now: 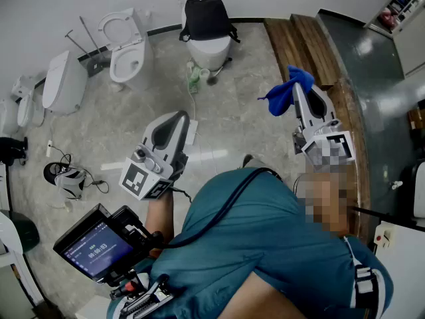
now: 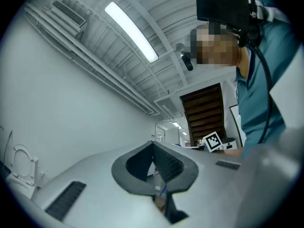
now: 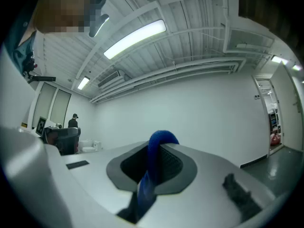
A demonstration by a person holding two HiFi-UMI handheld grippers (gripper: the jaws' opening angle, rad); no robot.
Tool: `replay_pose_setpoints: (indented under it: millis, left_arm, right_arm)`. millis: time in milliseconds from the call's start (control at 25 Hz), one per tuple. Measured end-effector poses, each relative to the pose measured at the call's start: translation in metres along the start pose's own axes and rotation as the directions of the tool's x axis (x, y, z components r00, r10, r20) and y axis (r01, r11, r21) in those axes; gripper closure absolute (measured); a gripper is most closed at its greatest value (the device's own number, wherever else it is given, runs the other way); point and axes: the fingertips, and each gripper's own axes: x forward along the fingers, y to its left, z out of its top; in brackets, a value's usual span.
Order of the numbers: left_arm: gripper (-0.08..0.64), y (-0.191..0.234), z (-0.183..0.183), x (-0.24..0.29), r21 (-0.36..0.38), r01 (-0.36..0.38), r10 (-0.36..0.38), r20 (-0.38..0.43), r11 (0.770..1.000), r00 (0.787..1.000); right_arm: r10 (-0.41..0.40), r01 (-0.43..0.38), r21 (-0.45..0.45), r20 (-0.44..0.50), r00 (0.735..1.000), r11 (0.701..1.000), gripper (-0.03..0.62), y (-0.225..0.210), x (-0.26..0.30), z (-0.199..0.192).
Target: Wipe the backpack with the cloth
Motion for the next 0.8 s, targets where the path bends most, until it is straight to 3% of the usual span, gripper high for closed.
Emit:
replay_pose_setpoints:
  millis: [240,600,800]
  left_arm:
    - [0.557,0.012,-0.013,0.004,0.044,-0.011,0.011,0.008,0.999,1.0]
    - [0.557,0.104,-0.037,0.063,0.08,-0.086,0.086,-0.006,0.993,0.996]
    - [0.557,0.159,-0.055,0.124,0.096,-0.083,0.086,-0.03,0.992,0.996]
  right_arm:
    - [0.024,-0.024,-0.021,0.008,1.0,0.999,0.563,0.0,0.02,-0.005]
    - [0.053,-0.053,-0.011,-0.013,0.999,0.999,0.563,-0.045,0.121,-0.029]
    - [0.064,-0.064,-0.046,-0.007,0.998,0.997,0.563,-0.089,0.19,-0.038]
